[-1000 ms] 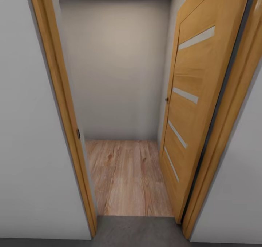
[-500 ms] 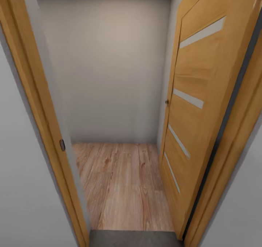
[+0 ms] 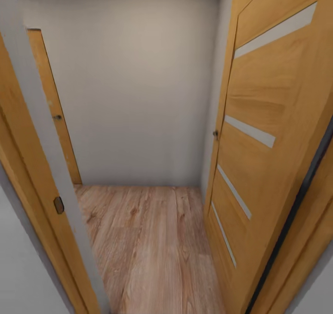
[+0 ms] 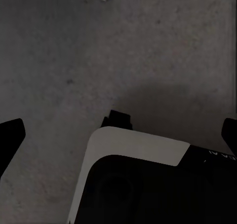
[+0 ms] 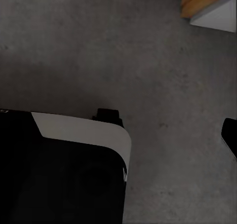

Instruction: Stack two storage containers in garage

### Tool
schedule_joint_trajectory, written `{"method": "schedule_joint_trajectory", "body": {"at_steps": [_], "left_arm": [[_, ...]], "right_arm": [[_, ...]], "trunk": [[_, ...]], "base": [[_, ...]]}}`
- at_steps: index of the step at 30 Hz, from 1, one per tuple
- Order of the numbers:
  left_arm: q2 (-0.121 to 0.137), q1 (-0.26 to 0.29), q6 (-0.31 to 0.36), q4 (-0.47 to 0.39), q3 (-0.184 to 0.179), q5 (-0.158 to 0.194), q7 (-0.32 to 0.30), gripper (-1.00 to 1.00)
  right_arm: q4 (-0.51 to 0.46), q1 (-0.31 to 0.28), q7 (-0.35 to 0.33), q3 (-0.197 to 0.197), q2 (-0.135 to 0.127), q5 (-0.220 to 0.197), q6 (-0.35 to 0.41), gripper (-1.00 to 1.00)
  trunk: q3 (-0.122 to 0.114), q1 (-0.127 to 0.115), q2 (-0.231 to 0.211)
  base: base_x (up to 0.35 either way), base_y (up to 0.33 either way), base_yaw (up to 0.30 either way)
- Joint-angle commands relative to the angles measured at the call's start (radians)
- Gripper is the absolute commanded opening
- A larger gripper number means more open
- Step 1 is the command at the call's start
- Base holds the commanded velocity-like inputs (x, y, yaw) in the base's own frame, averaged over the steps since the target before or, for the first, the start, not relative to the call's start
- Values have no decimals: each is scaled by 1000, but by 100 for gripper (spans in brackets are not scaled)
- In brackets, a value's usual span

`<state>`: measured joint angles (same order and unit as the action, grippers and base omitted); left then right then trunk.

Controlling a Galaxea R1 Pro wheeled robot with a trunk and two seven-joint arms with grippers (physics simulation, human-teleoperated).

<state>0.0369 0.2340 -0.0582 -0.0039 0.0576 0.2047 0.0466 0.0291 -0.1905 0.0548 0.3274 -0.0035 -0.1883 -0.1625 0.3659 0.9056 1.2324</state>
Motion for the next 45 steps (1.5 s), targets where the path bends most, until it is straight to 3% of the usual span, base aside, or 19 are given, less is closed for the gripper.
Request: {"method": "schedule_joint_trajectory", "body": {"at_steps": [1,32,45], "left_arm": [[0,1,-3,1,5,1,1,100],[0,1,-8,1,5,1,2,100],[-2,1,-15,1,5,1,2,100]], "right_arm": [[3,-1,0,9,0,-10,-6,100],[3,-1,0,9,2,-10,-4,100],[3,-1,1,9,2,-10,-4,100]], "trunk": [[1,1,1],[1,1,1],[1,1,1]], "base": [[319,0,0],[317,0,0],[44,-13,0]]}}
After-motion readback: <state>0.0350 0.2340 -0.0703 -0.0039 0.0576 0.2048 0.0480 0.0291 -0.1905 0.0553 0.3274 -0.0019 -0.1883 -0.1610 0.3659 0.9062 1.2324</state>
